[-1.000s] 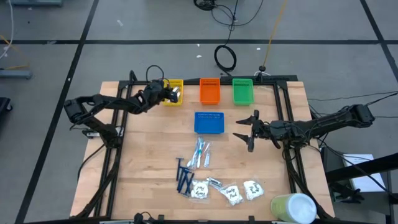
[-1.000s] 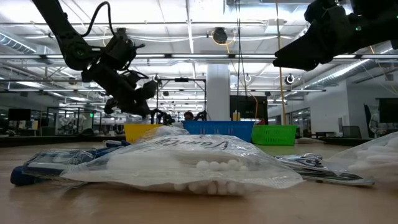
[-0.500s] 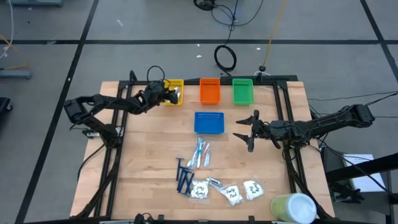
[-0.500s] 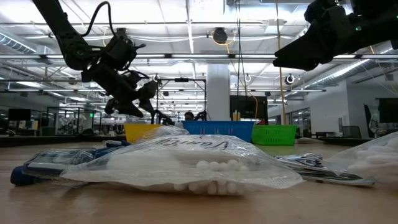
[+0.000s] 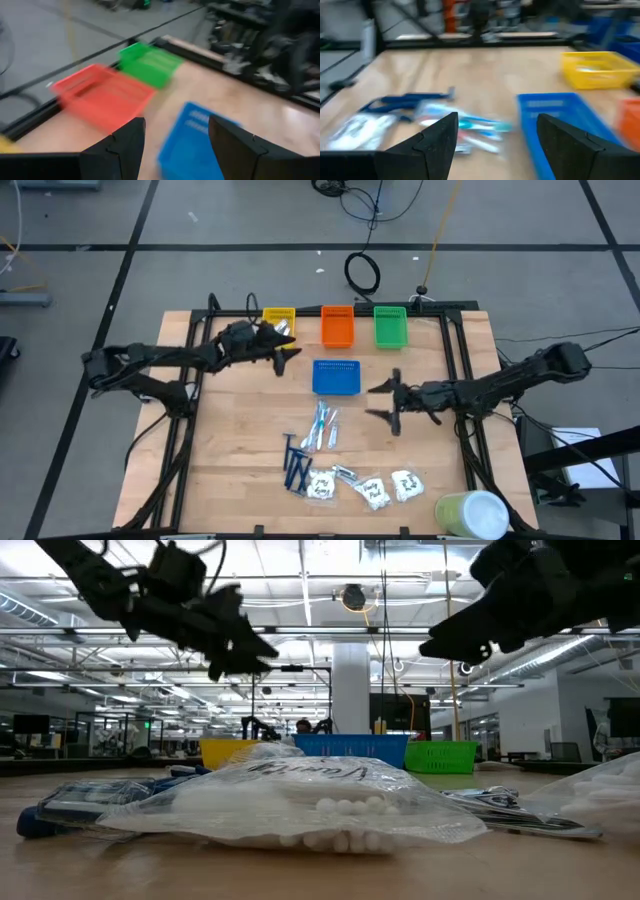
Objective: Pick & Place Travel size toiletries
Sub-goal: Put the silver nail cutter into the yellow basket
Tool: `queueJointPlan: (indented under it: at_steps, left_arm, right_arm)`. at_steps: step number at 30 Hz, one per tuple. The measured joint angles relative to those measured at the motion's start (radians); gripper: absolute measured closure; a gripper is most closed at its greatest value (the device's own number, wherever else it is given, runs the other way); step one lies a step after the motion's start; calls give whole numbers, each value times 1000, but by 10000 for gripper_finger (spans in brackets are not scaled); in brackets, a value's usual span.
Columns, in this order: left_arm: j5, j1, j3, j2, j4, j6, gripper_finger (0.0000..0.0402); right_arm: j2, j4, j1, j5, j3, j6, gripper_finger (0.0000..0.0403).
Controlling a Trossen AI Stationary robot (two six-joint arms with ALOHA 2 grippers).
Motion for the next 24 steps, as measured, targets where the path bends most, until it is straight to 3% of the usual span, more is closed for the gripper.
queueJointPlan:
  at_steps: [10, 17, 24]
  left_arm:
    - [-16, -128, 0, -91, 20, 71, 188]
    - [-16, -140, 0, -78, -1, 40, 188]
    - [-16, -140, 0, -78, -6, 25, 188]
  right_arm:
    - [487, -90, 51, -185, 332, -81, 147]
    - [625, -333, 47, -223, 515, -199, 147]
    - [705, -393, 12, -219, 543, -230, 147]
